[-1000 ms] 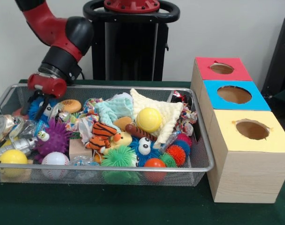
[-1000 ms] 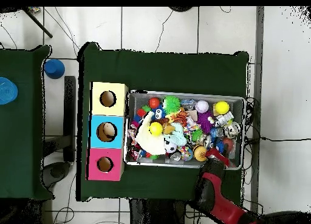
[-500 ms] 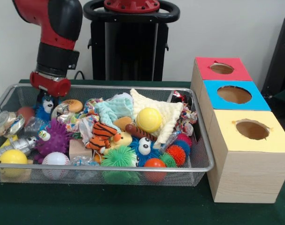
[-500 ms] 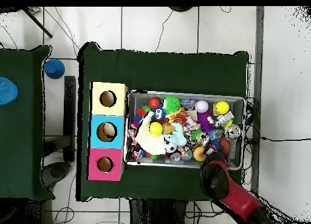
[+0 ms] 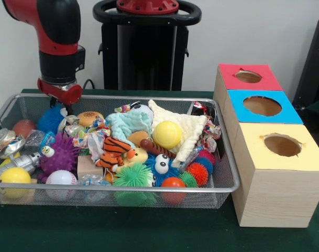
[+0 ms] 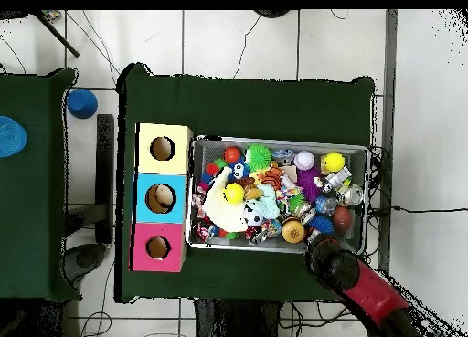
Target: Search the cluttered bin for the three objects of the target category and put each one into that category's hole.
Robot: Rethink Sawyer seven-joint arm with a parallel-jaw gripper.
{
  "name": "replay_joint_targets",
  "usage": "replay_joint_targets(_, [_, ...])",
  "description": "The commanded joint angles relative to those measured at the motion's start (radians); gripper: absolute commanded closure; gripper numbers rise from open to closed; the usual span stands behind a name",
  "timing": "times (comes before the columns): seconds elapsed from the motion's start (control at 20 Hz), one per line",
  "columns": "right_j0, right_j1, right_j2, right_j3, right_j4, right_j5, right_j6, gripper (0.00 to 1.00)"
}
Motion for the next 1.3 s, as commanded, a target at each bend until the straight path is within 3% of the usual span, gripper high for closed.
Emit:
replay_joint_targets(0.05, [0.027, 0.097, 0.025, -0.052, -0.010, 0.217, 0.049, 0.00])
replay_joint_targets(0.65, [0.064, 0.099, 0.031, -0.132, -0.016, 0.233, 0.026, 0.00])
replay_joint_targets(0.9, [0.097, 0.103, 0.034, -0.209, -0.016, 0.308, 0.004, 0.00])
replay_joint_targets(1.3, [0.094, 0.091, 0.043, -0.238, -0.037, 0.356, 0.006, 0.00])
